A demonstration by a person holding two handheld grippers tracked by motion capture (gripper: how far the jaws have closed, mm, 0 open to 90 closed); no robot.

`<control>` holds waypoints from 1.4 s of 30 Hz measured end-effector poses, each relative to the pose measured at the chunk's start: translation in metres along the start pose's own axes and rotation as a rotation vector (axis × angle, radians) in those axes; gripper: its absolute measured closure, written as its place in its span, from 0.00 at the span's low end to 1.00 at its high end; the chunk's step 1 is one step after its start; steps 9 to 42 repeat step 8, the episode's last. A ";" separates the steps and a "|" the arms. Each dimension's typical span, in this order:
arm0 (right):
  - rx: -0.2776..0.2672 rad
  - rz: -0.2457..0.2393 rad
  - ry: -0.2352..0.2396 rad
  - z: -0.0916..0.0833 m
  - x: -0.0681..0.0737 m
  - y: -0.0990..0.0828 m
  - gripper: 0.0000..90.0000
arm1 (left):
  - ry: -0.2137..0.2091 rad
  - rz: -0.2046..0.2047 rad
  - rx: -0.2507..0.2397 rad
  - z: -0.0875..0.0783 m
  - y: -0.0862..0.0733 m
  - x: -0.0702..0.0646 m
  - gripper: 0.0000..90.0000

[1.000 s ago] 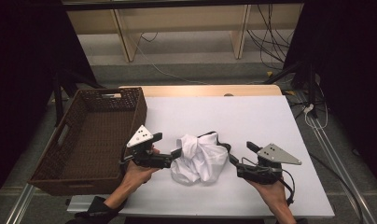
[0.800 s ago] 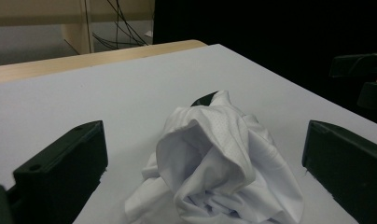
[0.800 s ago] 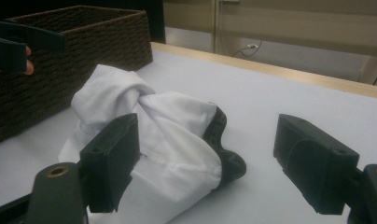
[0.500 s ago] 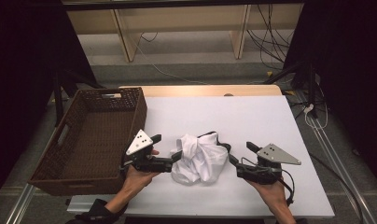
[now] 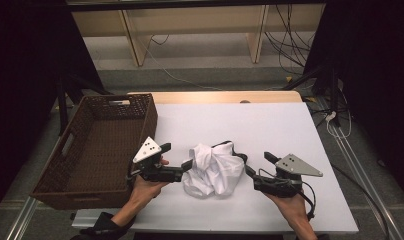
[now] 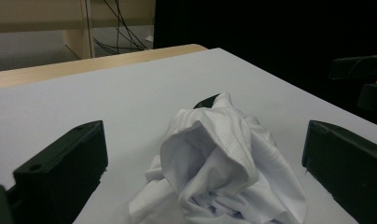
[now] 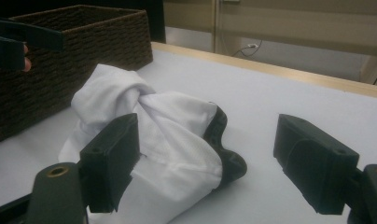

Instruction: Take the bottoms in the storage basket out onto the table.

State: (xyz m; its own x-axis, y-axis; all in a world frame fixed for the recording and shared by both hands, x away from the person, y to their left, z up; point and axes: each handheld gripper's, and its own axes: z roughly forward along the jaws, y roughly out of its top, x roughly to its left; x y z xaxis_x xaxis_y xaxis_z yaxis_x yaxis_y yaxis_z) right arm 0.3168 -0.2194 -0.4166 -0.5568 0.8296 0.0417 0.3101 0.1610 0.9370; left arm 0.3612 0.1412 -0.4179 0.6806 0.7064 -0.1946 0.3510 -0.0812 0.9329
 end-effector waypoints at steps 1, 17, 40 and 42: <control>-0.001 0.002 0.001 0.000 0.000 0.000 0.26 | 0.000 -0.001 -0.001 0.000 0.000 0.000 0.00; 0.000 0.002 0.001 0.000 0.000 0.000 0.26 | 0.004 -0.008 -0.002 0.000 0.000 0.001 0.00; 0.000 0.002 0.001 0.000 0.000 0.000 0.26 | 0.004 -0.008 -0.002 0.000 0.000 0.001 0.00; 0.000 0.002 0.001 0.000 0.000 0.000 0.26 | 0.004 -0.008 -0.002 0.000 0.000 0.001 0.00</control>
